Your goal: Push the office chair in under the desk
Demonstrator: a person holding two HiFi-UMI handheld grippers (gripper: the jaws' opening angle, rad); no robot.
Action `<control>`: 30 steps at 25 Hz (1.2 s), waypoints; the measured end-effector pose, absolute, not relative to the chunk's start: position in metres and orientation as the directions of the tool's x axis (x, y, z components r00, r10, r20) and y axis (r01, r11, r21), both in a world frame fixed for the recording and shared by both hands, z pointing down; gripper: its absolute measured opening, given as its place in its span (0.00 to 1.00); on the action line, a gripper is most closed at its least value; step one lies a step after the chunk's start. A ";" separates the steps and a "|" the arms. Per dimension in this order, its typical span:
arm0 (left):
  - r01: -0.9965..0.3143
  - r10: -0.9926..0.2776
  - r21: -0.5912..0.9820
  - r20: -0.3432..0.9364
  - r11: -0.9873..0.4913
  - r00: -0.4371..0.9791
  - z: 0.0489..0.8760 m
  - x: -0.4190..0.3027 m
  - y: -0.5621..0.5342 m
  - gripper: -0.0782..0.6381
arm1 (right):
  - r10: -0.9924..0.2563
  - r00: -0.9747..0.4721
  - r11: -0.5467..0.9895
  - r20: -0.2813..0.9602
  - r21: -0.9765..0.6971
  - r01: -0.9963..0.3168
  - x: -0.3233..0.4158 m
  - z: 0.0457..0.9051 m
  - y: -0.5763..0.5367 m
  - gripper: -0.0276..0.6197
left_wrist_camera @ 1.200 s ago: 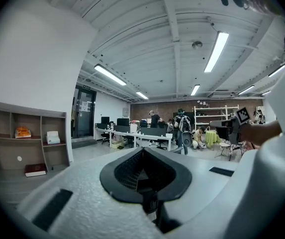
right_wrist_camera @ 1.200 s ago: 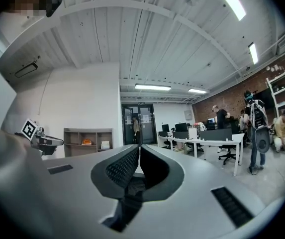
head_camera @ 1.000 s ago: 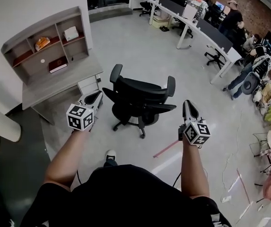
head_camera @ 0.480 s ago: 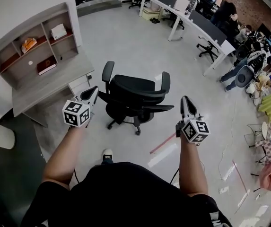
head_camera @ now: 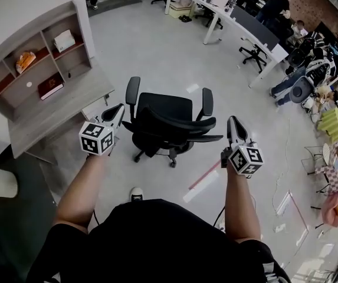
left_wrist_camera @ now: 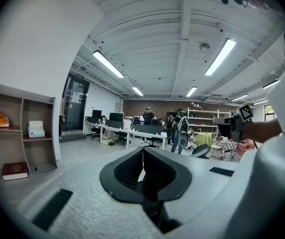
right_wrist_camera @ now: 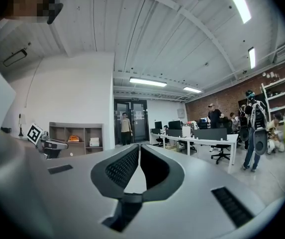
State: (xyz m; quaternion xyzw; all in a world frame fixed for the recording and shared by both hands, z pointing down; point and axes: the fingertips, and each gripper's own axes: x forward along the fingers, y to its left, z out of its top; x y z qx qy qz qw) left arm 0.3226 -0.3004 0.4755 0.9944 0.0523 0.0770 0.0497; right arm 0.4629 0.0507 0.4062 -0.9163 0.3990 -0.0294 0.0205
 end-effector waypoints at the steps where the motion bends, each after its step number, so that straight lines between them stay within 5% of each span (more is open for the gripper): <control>1: 0.100 0.115 0.109 0.145 -0.989 0.983 0.475 0.325 -0.308 0.13 | -0.729 0.684 -0.684 0.037 -0.059 -0.727 0.463 0.405 0.045 0.07; 15: 0.157 0.176 0.125 0.153 -0.980 0.972 0.482 0.354 -0.341 0.13 | -0.680 0.733 -0.733 0.034 -0.059 -0.677 0.473 0.401 0.019 0.07; 30: 0.060 0.068 0.075 0.110 -0.995 0.992 0.439 0.374 -0.294 0.13 | -0.725 0.689 -0.688 0.010 -0.056 -0.724 0.522 0.388 0.087 0.07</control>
